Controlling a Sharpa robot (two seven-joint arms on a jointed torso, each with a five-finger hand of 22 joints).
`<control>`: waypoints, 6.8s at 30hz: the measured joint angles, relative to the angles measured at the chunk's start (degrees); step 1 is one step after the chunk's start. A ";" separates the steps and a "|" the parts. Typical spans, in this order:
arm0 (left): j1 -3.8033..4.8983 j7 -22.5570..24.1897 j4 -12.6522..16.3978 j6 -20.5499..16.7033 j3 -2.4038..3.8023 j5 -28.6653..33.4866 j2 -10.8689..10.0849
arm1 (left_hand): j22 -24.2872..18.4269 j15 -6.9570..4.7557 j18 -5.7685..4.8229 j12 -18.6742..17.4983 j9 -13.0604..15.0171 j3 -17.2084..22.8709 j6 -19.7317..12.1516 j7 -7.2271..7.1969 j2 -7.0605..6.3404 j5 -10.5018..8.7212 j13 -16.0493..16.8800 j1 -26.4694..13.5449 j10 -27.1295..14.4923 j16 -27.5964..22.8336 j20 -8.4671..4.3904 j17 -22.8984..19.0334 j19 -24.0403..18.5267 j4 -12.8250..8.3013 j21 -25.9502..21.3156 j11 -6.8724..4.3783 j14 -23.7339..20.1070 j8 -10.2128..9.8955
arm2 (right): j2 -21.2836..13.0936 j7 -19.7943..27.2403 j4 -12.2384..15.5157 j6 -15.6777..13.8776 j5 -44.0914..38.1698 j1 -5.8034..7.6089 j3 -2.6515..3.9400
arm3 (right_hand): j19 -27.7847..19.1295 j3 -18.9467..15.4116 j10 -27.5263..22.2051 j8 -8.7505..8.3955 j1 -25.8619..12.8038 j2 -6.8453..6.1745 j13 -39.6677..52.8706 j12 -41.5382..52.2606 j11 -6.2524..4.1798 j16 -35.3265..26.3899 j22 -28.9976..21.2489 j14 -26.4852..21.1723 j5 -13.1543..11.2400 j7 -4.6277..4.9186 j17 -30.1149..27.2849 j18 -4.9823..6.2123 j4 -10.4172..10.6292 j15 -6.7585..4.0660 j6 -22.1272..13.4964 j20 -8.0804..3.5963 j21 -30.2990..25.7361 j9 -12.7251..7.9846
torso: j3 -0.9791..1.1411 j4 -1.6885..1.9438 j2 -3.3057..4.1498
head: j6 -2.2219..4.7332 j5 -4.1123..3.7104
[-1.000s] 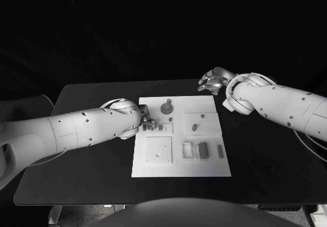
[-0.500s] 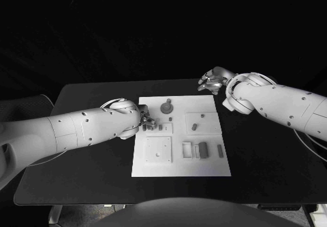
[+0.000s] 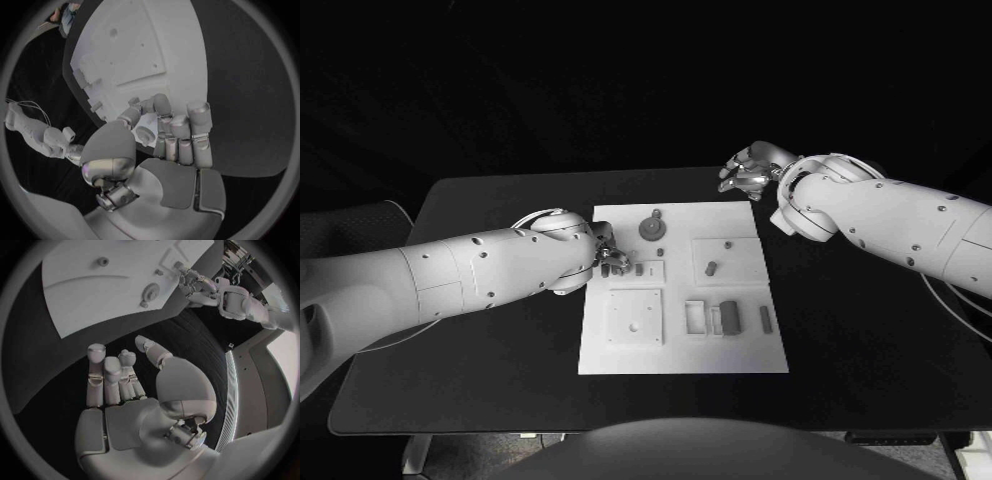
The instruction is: Assemble the parts on the task board
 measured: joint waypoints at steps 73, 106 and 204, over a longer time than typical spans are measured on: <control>0.14 -0.09 -1.30 1.70 0.11 1.32 0.57 | 0.00 0.14 0.06 0.97 -1.71 -1.39 -2.16 0.49 -1.89 -2.40 -0.70 -2.36 -1.04 0.55 -0.20 -0.04 -0.82 2.35 -0.22 0.19 -0.94 -1.03 | -0.06 0.00 0.01 0.05 0.18 0.00 0.00 | 0.00 0.06 0.00 0.00 -0.45 0.00 -0.04 0.23 0.00 0.00 0.00 0.00 0.00 0.00 -0.04 0.00 0.06 0.00 0.00 0.00 0.00 -0.03 | -0.01 0.01 0.02 | -0.32 -0.23; 0.15 0.51 -1.23 1.58 0.16 3.00 0.78 | -0.03 0.49 0.03 2.22 -2.58 2.58 -2.02 0.62 3.07 5.76 -1.62 0.20 -1.55 1.16 0.01 -0.16 -1.01 -0.98 0.27 0.73 -1.24 -0.81 | -0.11 -0.01 0.03 0.14 0.20 0.00 0.00 | 0.00 0.06 0.00 0.00 -0.45 0.00 -0.04 0.22 0.00 0.00 0.00 0.00 0.00 0.09 -0.03 0.00 0.06 0.00 -0.09 0.00 0.00 -0.03 | 0.01 -0.01 0.00 | -0.26 -0.30; 0.21 -0.22 -1.80 2.56 0.18 2.63 0.59 | 0.01 -0.40 0.64 3.55 -3.42 1.95 -0.50 -0.10 -0.49 -4.50 -2.21 -4.12 -0.11 2.22 0.55 0.63 0.31 3.31 1.14 -0.30 0.01 1.46 | -0.09 -0.03 -0.08 0.54 0.22 -0.01 0.00 | 0.22 0.06 0.00 0.00 -0.45 0.00 -0.12 0.22 0.00 0.00 0.00 0.00 0.00 0.07 -0.08 0.01 0.06 0.00 -0.07 -0.03 0.00 -0.06 | 0.00 0.01 0.01 | -0.36 -0.34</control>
